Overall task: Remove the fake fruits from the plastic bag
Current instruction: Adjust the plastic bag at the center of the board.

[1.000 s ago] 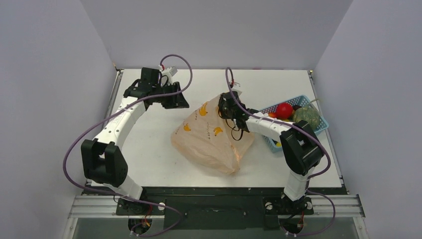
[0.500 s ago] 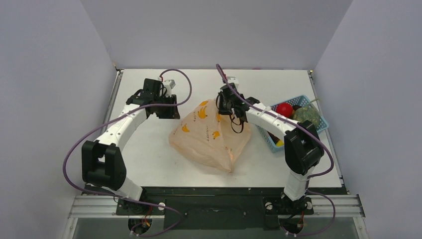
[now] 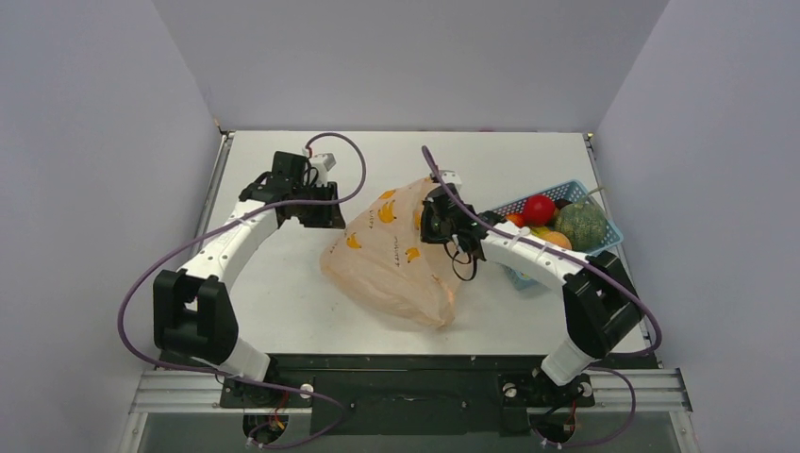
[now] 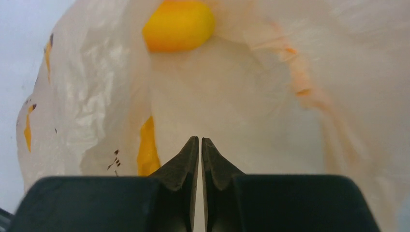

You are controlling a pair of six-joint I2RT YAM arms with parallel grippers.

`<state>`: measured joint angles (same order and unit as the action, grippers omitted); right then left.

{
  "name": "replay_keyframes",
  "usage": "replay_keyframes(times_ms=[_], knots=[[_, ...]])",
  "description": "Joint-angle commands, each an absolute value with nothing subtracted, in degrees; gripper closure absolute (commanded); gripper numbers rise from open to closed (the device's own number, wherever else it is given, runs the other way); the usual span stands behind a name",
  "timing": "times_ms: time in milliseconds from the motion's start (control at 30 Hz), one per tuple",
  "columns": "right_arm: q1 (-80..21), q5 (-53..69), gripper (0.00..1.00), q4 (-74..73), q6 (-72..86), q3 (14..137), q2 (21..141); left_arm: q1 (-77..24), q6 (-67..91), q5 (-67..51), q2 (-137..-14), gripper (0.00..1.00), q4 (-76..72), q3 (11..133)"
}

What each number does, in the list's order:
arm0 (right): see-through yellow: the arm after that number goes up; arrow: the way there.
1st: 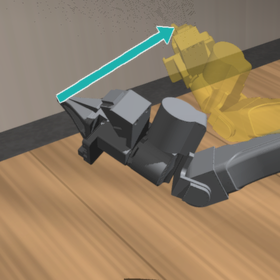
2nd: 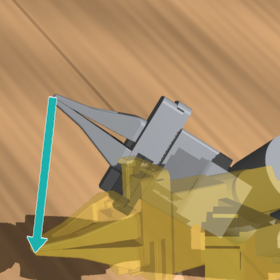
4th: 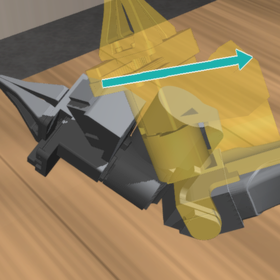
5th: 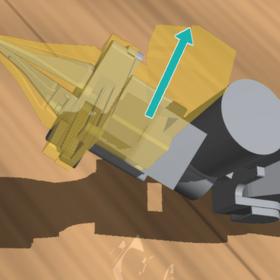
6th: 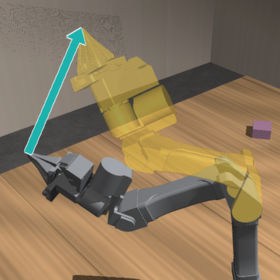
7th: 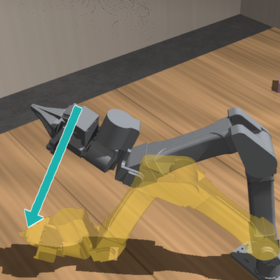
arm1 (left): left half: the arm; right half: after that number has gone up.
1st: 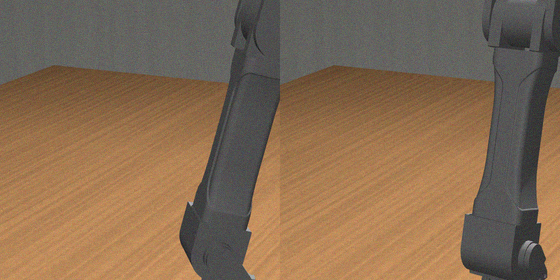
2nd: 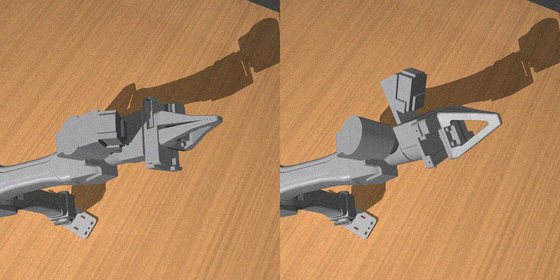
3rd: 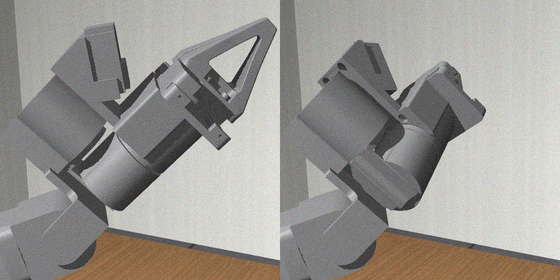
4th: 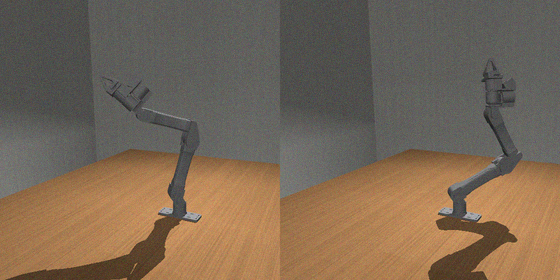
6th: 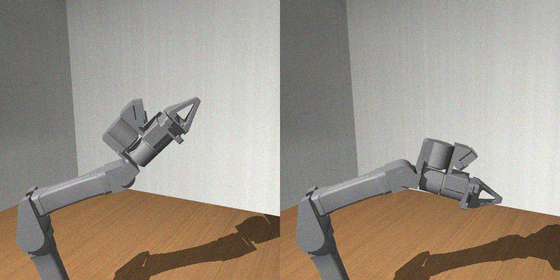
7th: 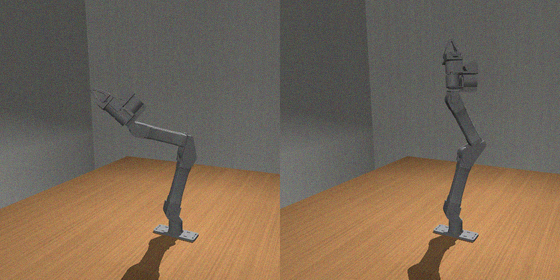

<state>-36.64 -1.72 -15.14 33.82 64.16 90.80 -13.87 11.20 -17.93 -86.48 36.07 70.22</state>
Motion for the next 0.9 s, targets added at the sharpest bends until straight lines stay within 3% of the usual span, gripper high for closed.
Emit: replay_keyframes(times_ms=[0,200,333,467,667,867], knots=[[-44.5,-1.74,0.93,-7.38,39.03,65.77,92.98,-14.98,11.92,-22.18,-90.39,0.67,33.99,70.87],[-49.83,1.11,0.86,10.46,56.85,62.86,95.45,-13.87,12.27,-20.64,-92.6,0.67,34.6,71.23],[-55.06,-10.1,0.86,29.58,70.13,52.25,93.81,-13.7,12.39,-22.39,-94.95,0.67,34.09,71.25],[-59.75,-16.99,0.82,25.82,63.19,56.28,95.1,-13.63,12.68,-23.86,-98.92,0.68,34.73,72.12],[-51.88,-13.49,0.74,27.39,65.53,48.54,93.12,-13.73,12.4,-23.19,-98.8,0.69,34.73,71.74],[-48.46,-11.95,0.71,26.43,62.29,49.46,94.74,-13.77,12.19,-22.45,-98.69,0.69,34.88,72.17]])
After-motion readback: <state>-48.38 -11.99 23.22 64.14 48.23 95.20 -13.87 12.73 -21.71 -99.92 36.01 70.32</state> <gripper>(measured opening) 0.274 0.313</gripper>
